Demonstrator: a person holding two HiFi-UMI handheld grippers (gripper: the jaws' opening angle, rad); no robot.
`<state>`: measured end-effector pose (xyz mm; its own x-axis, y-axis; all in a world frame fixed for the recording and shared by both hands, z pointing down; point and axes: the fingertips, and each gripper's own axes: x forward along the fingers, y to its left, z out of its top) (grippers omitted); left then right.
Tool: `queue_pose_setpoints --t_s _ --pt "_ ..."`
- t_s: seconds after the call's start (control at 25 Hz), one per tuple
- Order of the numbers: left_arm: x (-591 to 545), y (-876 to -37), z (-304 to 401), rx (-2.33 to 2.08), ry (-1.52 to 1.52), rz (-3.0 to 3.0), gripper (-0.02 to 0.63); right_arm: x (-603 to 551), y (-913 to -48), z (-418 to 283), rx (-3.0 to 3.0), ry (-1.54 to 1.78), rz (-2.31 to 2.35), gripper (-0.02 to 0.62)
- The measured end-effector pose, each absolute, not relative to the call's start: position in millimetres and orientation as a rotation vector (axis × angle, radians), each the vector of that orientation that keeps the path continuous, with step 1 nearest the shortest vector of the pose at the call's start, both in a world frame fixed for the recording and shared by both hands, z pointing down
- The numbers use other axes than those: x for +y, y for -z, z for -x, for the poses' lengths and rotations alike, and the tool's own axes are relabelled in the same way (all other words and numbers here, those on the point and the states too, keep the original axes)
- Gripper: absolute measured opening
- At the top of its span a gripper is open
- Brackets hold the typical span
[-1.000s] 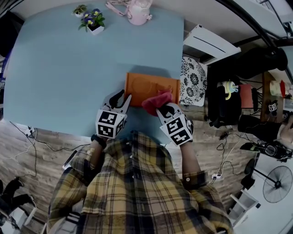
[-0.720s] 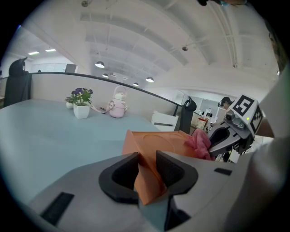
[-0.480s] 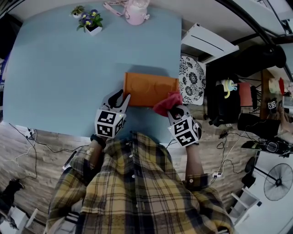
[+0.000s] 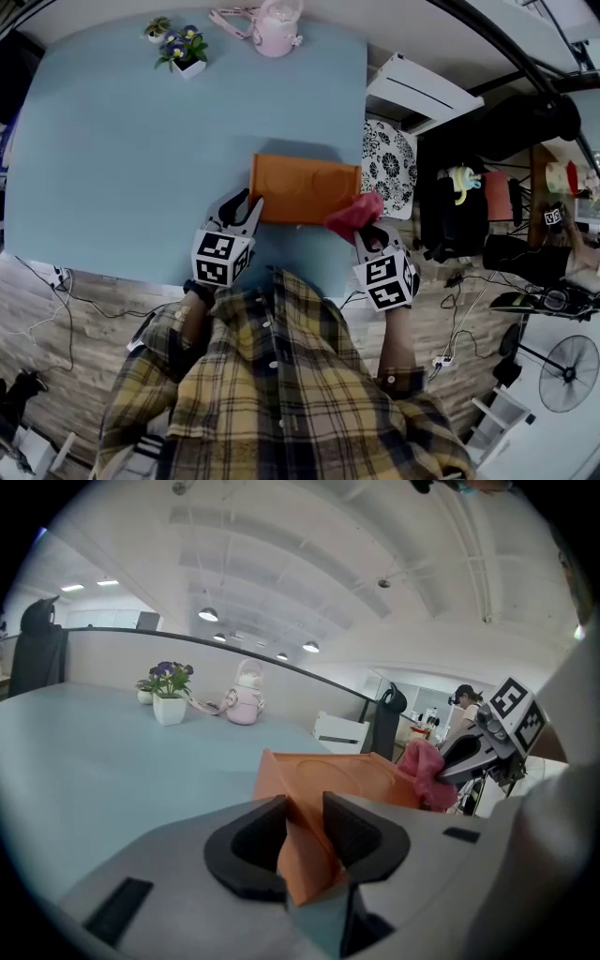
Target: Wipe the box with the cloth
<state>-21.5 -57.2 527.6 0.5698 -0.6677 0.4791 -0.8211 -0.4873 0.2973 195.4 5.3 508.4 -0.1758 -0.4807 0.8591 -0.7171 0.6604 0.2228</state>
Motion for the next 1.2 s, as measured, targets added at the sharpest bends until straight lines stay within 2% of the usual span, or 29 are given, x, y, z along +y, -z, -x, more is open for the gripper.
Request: queue_pose_setpoints --t_s 0.4,1.2 --pt "-56 -515 23 -1.219 -0.399 -2.337 0.118 -18 -468 -197 -1.903 -0.188 -1.09 0.048" --pt "-68 -401 54 -1.414 -0.24 -2.514 0.083 -59 -376 -152 -2.416 -0.205 -1.538 0.048"
